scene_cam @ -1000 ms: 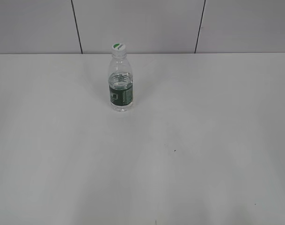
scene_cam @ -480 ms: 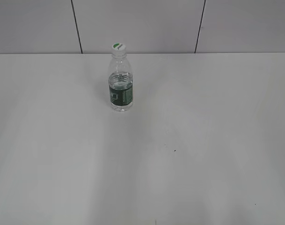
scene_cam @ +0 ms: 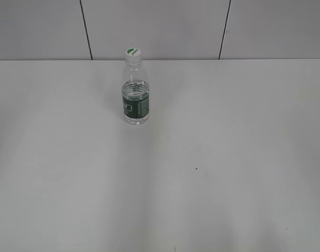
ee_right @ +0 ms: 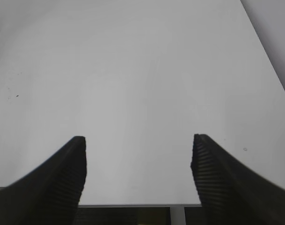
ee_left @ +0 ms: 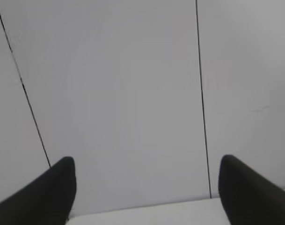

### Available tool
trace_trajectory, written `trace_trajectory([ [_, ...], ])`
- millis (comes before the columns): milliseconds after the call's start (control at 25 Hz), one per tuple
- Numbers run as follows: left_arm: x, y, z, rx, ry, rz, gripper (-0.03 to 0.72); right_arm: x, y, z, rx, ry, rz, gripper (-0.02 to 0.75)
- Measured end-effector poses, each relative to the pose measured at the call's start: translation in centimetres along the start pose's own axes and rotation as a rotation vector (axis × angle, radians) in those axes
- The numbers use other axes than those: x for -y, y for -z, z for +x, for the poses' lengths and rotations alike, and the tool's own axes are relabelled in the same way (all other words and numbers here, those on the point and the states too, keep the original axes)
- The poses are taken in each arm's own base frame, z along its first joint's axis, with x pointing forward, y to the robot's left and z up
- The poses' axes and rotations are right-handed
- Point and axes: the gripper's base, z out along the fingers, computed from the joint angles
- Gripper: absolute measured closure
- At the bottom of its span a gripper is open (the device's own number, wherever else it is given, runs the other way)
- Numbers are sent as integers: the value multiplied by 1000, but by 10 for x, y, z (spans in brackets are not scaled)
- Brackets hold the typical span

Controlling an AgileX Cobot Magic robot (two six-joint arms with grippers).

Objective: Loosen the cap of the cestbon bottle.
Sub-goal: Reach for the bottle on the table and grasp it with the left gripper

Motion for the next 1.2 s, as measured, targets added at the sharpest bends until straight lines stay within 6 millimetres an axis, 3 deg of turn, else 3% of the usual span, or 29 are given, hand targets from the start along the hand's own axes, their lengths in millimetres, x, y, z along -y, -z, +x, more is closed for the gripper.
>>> trace_trajectory([
  [320,7,-60,23,37,-37,26,129,0,0,0,0,0,0,202],
  [680,23,-122,78,13,-86,100,129,0,0,0,0,0,0,202],
  [1200,51,-167,151,51,-51,271,129,0,0,0,0,0,0,202],
])
